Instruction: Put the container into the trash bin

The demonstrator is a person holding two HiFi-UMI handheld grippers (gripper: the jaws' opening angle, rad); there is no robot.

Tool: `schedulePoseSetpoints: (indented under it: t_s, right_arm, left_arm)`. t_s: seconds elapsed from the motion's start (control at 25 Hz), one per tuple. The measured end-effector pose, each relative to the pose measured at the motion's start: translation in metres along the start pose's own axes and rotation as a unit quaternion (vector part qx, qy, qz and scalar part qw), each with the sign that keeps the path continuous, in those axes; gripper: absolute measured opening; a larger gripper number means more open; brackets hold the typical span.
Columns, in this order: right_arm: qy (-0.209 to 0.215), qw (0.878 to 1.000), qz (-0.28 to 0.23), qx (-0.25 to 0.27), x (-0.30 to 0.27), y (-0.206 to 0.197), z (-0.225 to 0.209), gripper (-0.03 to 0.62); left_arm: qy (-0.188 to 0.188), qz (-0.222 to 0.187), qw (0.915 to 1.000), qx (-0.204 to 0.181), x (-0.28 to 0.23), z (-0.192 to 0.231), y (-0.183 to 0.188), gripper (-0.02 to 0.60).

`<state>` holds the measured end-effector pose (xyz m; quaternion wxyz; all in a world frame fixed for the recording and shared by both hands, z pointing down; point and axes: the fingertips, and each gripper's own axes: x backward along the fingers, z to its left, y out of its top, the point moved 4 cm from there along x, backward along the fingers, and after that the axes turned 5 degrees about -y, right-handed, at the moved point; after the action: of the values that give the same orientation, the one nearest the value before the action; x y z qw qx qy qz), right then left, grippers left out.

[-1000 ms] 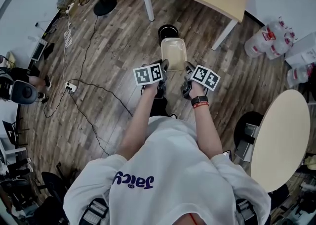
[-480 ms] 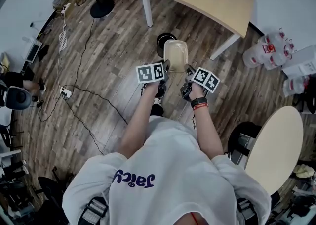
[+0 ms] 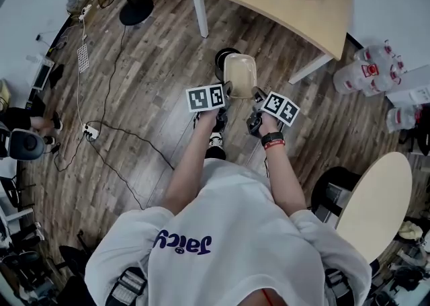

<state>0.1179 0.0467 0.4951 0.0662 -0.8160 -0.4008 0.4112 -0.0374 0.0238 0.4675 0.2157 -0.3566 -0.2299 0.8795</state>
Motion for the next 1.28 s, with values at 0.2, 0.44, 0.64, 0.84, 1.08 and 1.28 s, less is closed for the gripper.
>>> schedulePoseSetpoints:
  t_s: [0.2,0.44,0.64,0.84,1.08,1.28]
  right_arm:
    - [-0.015,1.000,0.005,0.002,-0.018,0.000,0.005,0.051]
    - [-0.032,0.999,-0.007,0.001,-0.036,0.009,0.016,0.051]
    - [-0.067,0.997,-0.008,0.030,-0.045,0.012,0.015,0.052]
    - [-0.071,0.997,-0.007,0.020,-0.049,0.010,0.011,0.052]
    - [-0.066,0.998,0.008,0.020,-0.069,0.022,0.002,0.051]
    - [-0.059,0.998,0.022,0.020,-0.093,0.036,-0.001,0.051]
  left_arm:
    - [-0.002,0.012,0.9999,0.005,-0.008,0.017,0.009,0.109]
    - [-0.003,0.016,0.9999,0.002,-0.013,0.027,0.027,0.109]
    - [-0.005,0.024,0.9996,0.016,-0.021,0.038,0.021,0.109]
    - [-0.008,0.031,0.9992,0.023,-0.031,0.043,0.022,0.109]
    - [-0.004,0.036,0.9988,0.033,-0.051,0.053,0.028,0.109]
    - [0.004,0.034,0.9984,0.046,-0.070,0.064,0.040,0.109]
